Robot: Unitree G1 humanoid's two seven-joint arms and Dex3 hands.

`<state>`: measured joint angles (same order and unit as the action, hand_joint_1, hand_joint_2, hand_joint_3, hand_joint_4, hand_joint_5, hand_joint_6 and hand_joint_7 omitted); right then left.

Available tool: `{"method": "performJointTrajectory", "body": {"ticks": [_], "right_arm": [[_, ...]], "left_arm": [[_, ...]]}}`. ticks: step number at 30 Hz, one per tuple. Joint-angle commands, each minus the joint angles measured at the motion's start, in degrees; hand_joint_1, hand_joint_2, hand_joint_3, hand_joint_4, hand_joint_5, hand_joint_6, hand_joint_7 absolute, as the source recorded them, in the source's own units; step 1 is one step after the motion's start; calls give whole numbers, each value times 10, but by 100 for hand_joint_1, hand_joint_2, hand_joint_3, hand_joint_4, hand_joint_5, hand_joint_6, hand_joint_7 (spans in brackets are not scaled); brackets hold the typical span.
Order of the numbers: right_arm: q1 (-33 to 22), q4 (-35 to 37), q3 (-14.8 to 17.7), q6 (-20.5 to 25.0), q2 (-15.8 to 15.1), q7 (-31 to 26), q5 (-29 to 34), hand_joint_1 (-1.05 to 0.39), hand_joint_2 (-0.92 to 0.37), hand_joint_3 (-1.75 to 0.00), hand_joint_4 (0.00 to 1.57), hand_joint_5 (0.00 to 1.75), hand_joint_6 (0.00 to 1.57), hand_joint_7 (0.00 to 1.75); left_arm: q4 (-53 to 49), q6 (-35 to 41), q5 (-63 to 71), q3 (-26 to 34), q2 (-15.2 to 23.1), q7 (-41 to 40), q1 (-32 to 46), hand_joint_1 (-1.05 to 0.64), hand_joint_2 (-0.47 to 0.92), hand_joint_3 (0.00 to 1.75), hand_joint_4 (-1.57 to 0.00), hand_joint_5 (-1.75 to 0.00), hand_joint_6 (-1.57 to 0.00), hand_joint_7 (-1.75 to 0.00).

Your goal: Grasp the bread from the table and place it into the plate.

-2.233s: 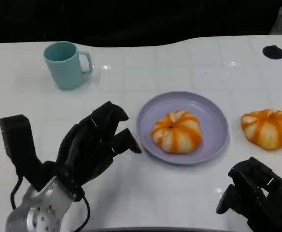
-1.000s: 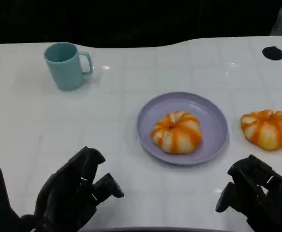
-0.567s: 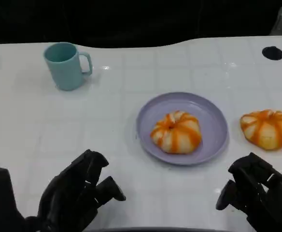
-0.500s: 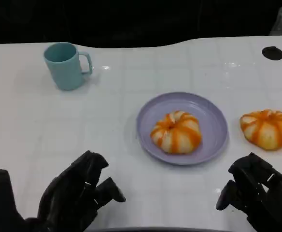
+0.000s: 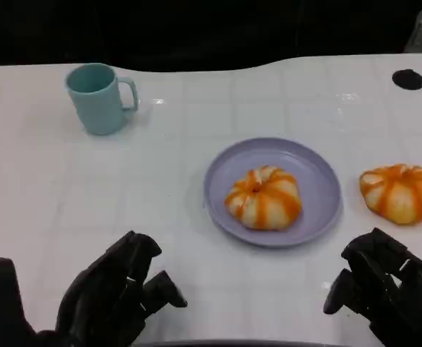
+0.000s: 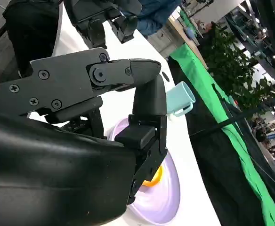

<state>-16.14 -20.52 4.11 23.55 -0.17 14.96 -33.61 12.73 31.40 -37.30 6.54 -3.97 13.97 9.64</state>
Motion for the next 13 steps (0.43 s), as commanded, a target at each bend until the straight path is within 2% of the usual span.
{"method": "performJointTrajectory", "body": {"ticks": [1, 13], "right_arm": [[2, 1, 11, -7, -8, 4, -4, -53, -92, -20, 60, 172, 56, 140], [2, -6, 15, 2, -9, 1, -7, -54, -92, -20, 59, 172, 54, 142]], "left_arm": [[4, -2, -3, 2, 5, 0, -3, -58, 92, 36, -73, -175, -52, -166], [12, 2, -9, 0, 8, 0, -4, -58, 92, 34, -71, -175, -51, -164]]}}
